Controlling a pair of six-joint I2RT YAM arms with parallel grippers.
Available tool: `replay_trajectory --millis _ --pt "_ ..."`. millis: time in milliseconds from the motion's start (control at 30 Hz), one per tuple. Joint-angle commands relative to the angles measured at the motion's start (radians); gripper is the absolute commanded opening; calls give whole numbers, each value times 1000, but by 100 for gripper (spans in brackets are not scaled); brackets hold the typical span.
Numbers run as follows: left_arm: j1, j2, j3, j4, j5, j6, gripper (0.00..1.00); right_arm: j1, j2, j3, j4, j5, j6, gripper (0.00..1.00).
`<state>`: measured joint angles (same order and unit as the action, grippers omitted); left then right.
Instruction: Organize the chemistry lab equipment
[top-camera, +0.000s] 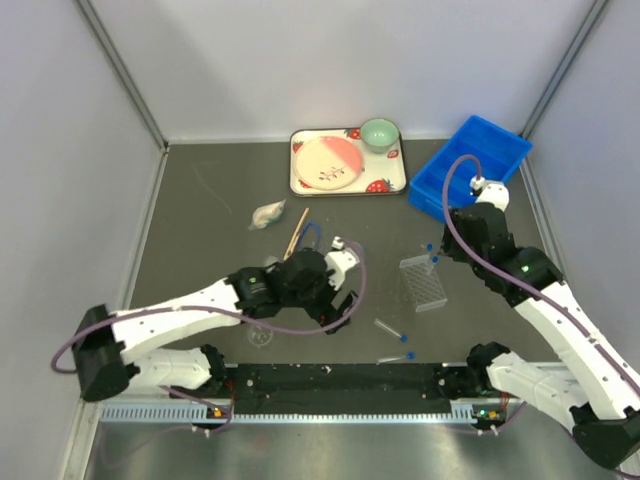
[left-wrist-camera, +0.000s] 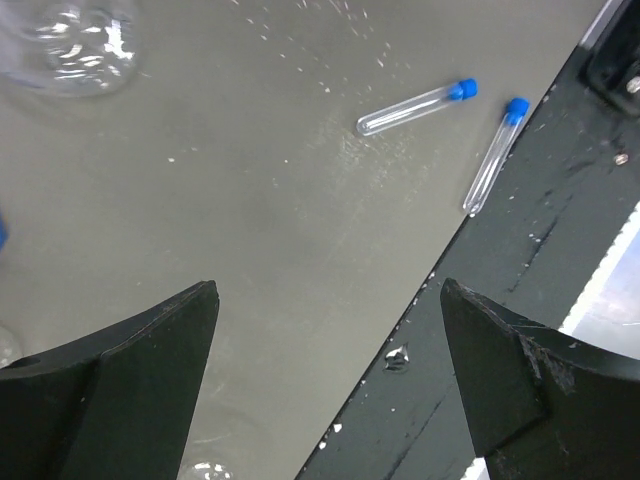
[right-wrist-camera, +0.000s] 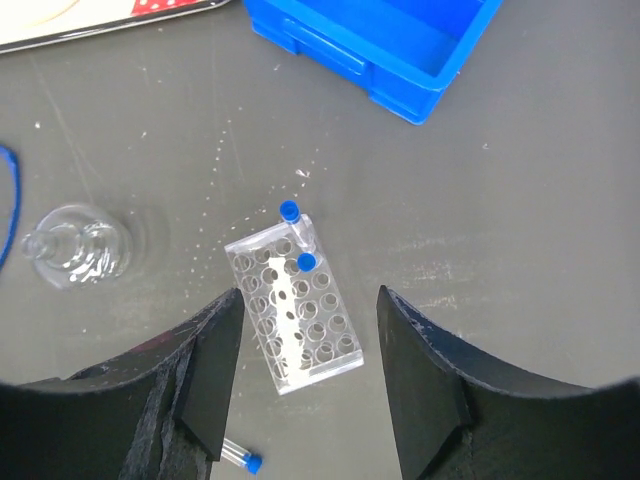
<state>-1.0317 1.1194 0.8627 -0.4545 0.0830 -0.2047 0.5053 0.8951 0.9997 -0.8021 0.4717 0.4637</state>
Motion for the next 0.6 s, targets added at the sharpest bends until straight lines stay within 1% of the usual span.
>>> replay_trajectory --millis 0,33,67,167,233,267,300,333,467,567 --pt "-65 149 67 96 -74 44 98 -10 -36 40 -63 -53 -16 56" --pt "-71 180 82 103 -74 54 97 -8 -51 31 -65 -64 -19 56" --pt "-80 230 87 112 -119 85 97 -10 -56 27 -68 -73 -20 56" --pt "-125 316 107 163 -169 169 97 -8 -82 8 -68 -100 -20 56" --pt "-151 356 122 206 -183 195 97 -10 -93 -1 -68 -119 -19 56" --pt "-157 393 128 215 -187 247 97 -8 -102 -4 -68 -136 -20 56" --pt "-166 408 139 224 -186 267 97 -10 -107 -6 -68 -143 -22 56" --pt "-171 431 136 264 -183 318 96 -8 -113 -12 -65 -146 -22 56" --pt "-183 456 99 384 -160 393 96 -7 -136 -24 -65 -171 -31 56" --pt "-185 490 107 404 -109 439 96 -8 -143 -33 -60 -185 -33 56"
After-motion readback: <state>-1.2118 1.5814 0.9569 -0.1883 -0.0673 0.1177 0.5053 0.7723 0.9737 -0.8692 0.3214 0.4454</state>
